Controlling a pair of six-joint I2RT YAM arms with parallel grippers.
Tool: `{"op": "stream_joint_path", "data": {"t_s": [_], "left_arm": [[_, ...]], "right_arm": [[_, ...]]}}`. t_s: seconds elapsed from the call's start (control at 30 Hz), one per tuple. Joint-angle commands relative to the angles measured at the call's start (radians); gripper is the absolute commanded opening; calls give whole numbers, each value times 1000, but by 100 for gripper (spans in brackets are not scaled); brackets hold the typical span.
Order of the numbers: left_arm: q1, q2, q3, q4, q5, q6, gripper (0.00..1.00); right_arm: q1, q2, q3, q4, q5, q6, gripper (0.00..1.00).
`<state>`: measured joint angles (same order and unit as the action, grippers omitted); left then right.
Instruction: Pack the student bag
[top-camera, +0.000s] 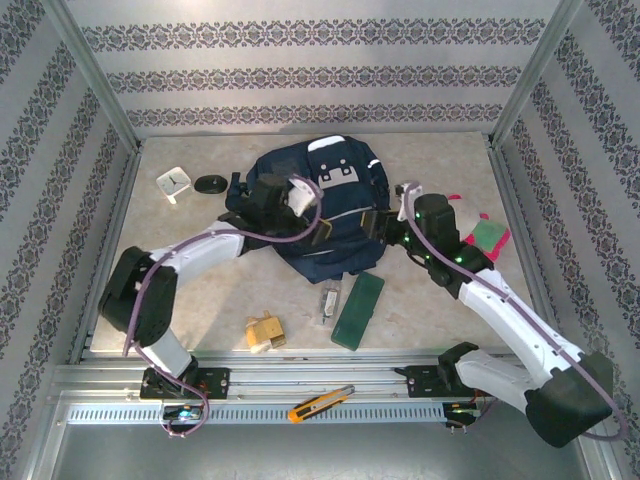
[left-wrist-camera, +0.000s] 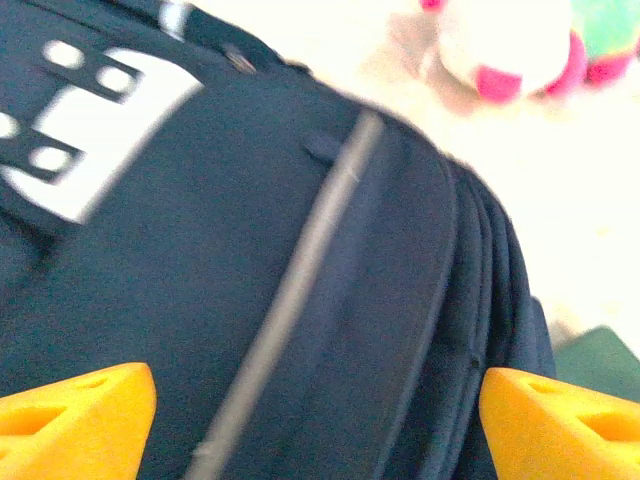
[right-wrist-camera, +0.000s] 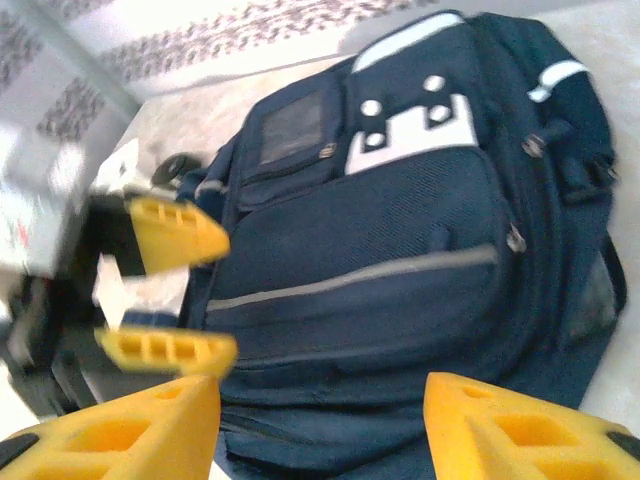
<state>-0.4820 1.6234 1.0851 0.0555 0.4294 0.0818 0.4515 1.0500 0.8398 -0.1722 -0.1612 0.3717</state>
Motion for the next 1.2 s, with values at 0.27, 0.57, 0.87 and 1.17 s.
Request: {"op": "stream_joint_path", "data": {"t_s": [0.27,0.57,0.87,1.17], "left_arm": [[212,-231,-77,-115,-173,-251,86],[284,-317,-225,-73,-165,-296,85],[389,-256,-232,-114,-88,-280,86],[399,-217,-333,148,184,-239,85]], "right_arm": [[284,350,239,-213,-43,-1071,65],[317,684,343,-135,-59,-1155,69],[295,692,269,-6,88,-1212,0],[86,405,341,-279,-432,-1408,0]]}}
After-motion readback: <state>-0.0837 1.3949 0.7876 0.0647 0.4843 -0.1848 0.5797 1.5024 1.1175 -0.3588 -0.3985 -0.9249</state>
